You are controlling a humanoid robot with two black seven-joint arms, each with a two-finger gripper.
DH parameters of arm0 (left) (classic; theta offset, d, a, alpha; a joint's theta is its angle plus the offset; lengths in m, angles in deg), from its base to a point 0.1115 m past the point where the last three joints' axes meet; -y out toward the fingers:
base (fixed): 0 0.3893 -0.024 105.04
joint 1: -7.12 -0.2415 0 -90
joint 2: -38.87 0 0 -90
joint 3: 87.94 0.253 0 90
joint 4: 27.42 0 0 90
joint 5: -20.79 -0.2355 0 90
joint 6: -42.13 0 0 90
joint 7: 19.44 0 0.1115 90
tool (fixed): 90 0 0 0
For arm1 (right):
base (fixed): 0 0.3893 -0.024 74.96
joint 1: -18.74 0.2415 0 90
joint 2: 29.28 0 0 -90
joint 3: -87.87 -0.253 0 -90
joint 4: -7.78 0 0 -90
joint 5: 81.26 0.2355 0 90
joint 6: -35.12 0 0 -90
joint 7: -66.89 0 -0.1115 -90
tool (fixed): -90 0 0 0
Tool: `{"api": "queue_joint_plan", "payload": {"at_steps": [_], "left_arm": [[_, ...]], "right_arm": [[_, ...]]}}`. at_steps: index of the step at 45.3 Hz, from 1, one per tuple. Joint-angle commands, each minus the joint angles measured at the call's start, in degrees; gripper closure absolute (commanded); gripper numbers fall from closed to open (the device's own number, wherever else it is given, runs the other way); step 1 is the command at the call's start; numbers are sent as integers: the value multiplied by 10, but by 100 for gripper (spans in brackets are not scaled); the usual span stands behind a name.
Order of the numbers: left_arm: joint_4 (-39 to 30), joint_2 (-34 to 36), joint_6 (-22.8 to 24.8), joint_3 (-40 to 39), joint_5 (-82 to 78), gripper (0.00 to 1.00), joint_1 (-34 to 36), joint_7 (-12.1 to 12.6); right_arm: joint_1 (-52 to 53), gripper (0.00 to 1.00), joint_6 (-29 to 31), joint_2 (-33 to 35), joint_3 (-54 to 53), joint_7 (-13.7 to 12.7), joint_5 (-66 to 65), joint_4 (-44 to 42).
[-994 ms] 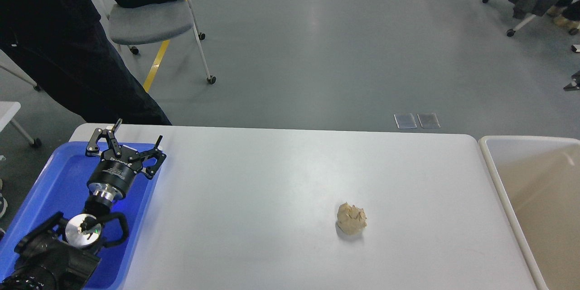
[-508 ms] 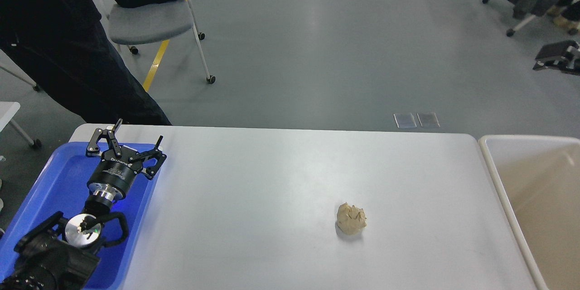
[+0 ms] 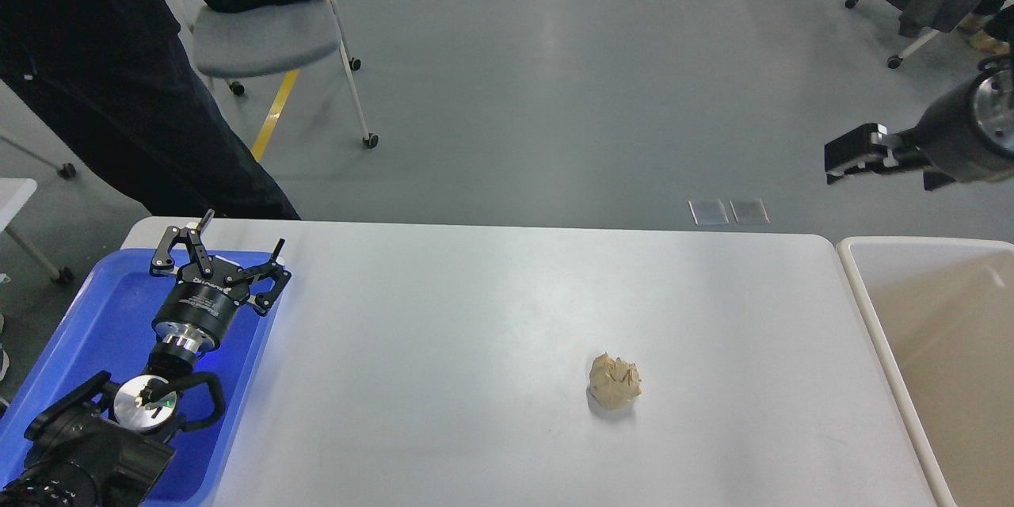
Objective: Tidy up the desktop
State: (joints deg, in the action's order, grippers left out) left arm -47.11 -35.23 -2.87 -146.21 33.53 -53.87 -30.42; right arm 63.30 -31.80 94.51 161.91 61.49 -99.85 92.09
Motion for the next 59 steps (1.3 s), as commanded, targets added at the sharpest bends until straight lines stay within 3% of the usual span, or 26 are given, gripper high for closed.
{"api": "queue_joint_plan", "payload": {"at_steps": [1,14,32,59], "left_arm": [[0,0,0,0,0,0,0,0],[0,0,0,0,0,0,0,0],[0,0,0,0,0,0,0,0],[0,0,0,-1,0,0,0,0]], "right_arm": [[74,0,61,-84,46,21,10,79],[59,0,117,-141,30,27,13,107],[20,0,117,-194,-25,27,118,111],[20,0,123,-177,-21,25,113,98]]}}
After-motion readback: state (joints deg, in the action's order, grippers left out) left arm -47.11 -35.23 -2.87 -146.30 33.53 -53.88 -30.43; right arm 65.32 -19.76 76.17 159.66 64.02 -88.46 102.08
